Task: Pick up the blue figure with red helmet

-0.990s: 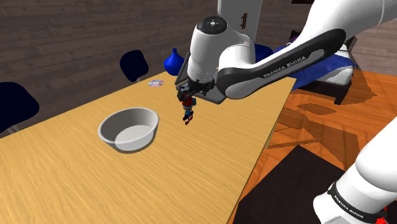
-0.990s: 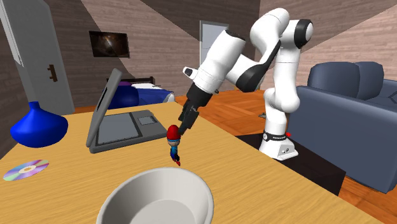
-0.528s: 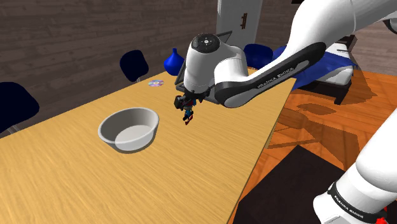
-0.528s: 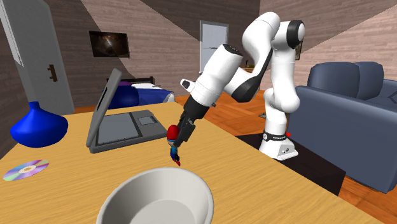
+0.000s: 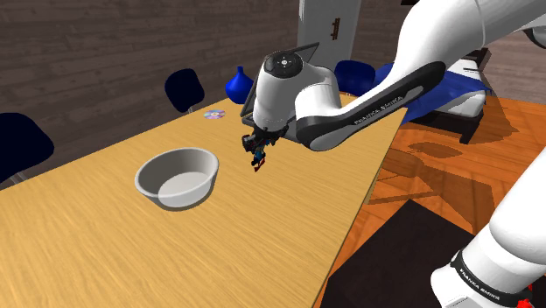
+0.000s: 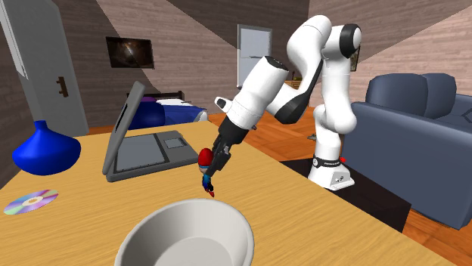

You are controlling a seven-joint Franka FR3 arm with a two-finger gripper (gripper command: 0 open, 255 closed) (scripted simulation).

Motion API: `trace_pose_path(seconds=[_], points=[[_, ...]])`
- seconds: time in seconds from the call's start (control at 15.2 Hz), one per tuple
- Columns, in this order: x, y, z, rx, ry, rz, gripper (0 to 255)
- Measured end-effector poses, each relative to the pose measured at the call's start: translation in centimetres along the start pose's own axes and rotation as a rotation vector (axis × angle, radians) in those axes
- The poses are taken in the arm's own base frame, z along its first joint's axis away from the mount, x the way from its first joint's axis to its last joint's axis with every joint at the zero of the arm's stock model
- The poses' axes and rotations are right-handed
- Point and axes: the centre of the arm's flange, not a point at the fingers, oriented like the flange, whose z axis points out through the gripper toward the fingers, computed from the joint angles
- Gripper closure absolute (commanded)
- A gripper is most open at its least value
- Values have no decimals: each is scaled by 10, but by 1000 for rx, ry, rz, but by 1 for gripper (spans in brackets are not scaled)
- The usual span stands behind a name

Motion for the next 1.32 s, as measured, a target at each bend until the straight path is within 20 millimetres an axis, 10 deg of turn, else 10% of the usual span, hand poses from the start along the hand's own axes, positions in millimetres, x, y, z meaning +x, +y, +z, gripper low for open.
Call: trace_pose_path(seconds=[1.32], points=[[38,9,-64,-3,-3,1,255]])
